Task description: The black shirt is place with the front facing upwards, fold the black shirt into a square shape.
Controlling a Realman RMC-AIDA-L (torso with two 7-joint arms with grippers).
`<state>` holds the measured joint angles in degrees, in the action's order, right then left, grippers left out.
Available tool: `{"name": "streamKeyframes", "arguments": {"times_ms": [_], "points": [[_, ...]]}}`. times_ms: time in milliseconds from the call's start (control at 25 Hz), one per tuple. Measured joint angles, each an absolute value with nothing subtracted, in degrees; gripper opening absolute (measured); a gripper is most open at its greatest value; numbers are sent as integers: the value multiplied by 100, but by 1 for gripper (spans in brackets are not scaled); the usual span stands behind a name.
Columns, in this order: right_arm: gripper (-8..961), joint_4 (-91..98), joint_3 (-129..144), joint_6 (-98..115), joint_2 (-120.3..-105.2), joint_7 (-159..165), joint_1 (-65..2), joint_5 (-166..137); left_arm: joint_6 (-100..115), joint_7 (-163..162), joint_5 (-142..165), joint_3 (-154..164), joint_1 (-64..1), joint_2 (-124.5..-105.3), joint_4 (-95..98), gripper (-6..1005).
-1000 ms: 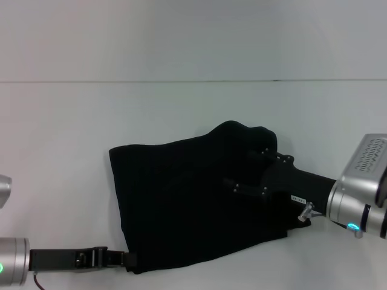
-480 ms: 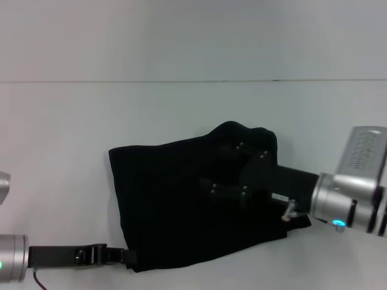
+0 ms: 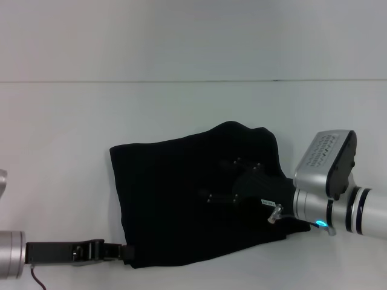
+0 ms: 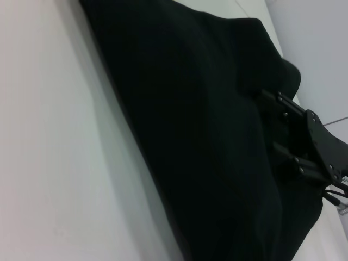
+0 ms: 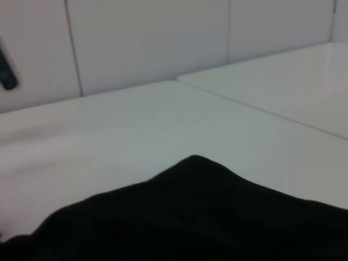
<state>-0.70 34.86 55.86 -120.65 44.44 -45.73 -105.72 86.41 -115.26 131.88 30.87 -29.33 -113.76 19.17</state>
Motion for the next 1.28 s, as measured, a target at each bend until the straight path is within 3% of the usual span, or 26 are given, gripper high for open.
{"name": "streamKeyframes", "arguments": {"times_ms": [840, 1280], "points": [[915, 492, 2910, 6954, -12014, 4464, -3887, -9815, 8360, -12027, 13170, 3014, -3174, -11179, 2276, 57], [915, 616, 2811, 7050, -12014, 4464, -3856, -9808, 8357, -12033, 13208, 3067, -2958, -11260, 2225, 58]]}}
